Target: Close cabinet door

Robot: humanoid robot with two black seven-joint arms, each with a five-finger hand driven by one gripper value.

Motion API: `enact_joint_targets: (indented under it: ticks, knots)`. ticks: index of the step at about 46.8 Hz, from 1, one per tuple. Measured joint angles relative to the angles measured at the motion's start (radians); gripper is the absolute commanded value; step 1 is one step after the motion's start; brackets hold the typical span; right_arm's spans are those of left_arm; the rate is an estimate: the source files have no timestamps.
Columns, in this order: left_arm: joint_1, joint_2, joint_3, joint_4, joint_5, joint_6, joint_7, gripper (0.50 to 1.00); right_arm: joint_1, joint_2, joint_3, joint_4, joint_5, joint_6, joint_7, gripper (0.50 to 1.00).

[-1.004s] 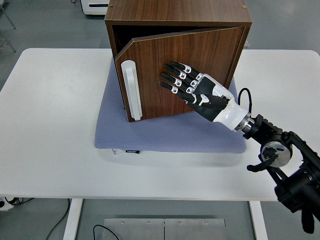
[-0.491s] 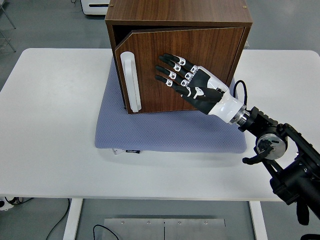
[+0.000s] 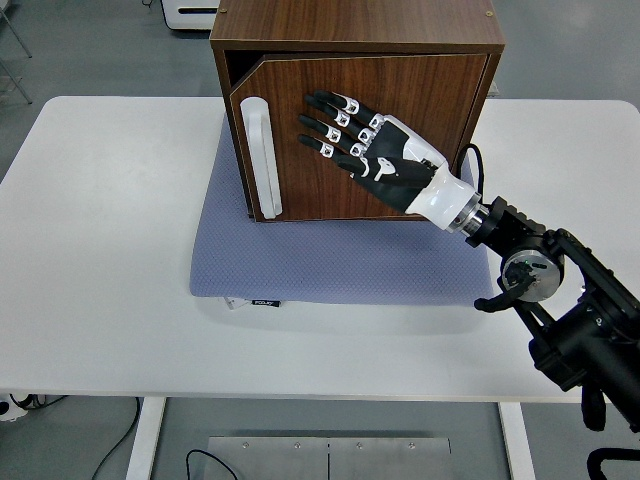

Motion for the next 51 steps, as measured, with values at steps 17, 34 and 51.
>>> enact_joint_targets:
  ticks: [17, 34, 51]
  knots:
    - [0.0, 0.0, 0.0, 0.0, 0.0, 0.0, 0.0, 1.0, 0.042, 0.006, 0.007, -0.028, 0.0, -0.073, 0.001, 1.0]
    - [0.0, 0.0, 0.0, 0.0, 0.0, 0.001, 0.0, 1.0, 0.034, -0.001, 0.006, -0.021, 0.003, -0.088, 0.013, 1.0]
    - [0.0, 0.0, 0.0, 0.0, 0.0, 0.0, 0.0, 1.0, -0.061, -0.097, 0.006, 0.063, 0.002, 0.012, 0.007, 1.0]
